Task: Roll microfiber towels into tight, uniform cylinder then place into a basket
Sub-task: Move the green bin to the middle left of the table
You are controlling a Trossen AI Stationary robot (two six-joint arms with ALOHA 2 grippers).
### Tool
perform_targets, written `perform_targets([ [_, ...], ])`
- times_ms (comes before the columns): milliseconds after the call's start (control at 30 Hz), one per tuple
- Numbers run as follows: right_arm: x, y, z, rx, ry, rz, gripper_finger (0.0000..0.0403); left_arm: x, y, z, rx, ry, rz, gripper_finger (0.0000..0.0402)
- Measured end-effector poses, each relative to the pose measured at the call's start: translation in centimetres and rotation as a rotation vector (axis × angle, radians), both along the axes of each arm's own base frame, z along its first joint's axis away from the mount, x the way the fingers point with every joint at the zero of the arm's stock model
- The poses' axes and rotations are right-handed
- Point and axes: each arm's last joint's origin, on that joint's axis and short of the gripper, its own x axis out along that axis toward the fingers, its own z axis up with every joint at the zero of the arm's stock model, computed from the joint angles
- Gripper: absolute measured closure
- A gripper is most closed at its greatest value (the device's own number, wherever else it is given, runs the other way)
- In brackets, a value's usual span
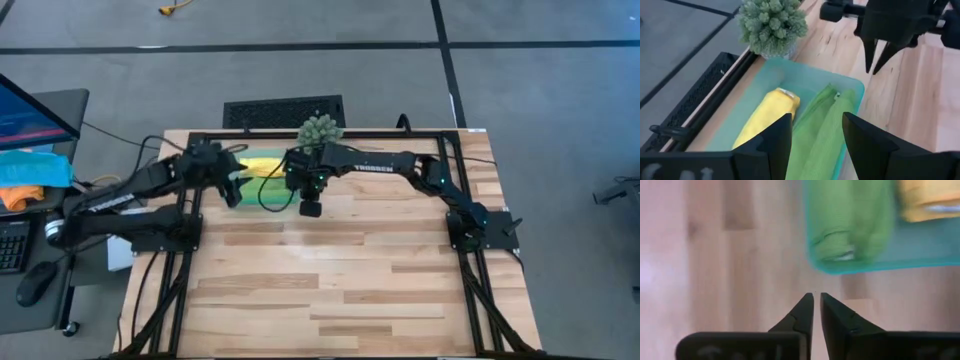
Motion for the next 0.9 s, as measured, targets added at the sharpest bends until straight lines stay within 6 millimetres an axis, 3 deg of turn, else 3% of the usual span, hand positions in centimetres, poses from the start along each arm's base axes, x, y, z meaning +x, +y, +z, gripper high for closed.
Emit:
perform_targets([
  [233,0.2,-1.8,0.0,-0.094,-0.03,-0.126,0.0354,0.2,-1.7,-2.4,0.017,0.042,-0.001,0.0235],
  [433,-0.2,-3.8,-1.0,-0.125,-0.042,-0.263,0.0357,0.7,-2.9,-2.8,-0.013,0.018,-0.019,0.0235],
  [700,-1.0,-2.9,-5.0,-0.137,0.032,-0.307,0.037,1.0,-4.2,-2.7,-0.052,-0.03,0.06,0.0235],
  [900,-0.1,-3.8,-4.5,-0.196,-0.089,-0.378,0.0384,1.0,-5.3,-2.9,-0.005,-0.066,0.154,0.0235],
])
